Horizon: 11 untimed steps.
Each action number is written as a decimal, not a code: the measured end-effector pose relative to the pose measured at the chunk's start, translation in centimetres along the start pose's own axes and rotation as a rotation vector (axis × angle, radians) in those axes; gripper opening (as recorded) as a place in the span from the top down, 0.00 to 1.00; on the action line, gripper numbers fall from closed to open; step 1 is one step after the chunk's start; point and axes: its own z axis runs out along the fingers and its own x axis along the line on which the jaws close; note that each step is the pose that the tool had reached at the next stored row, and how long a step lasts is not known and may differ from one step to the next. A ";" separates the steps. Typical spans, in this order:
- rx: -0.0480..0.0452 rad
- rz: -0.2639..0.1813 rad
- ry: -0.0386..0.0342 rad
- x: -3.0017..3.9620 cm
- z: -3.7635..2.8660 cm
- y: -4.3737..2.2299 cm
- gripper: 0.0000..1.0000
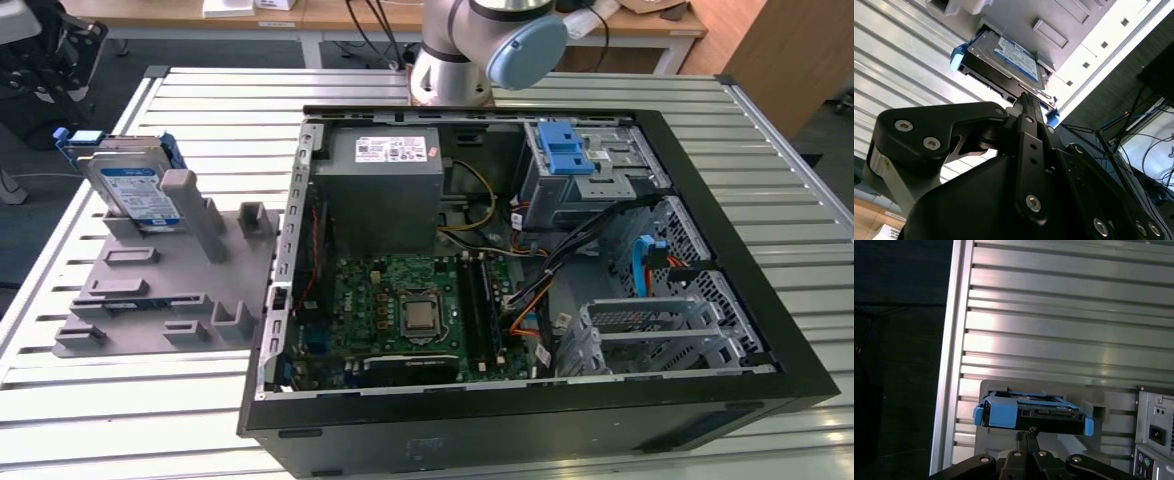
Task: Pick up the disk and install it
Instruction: 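Pick up the disk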
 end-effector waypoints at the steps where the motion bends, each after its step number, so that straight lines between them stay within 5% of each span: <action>1: -0.0001 -0.006 0.0003 0.00 0.00 0.00 0.89; 11: -0.0012 -0.063 0.0028 0.00 0.00 0.00 0.89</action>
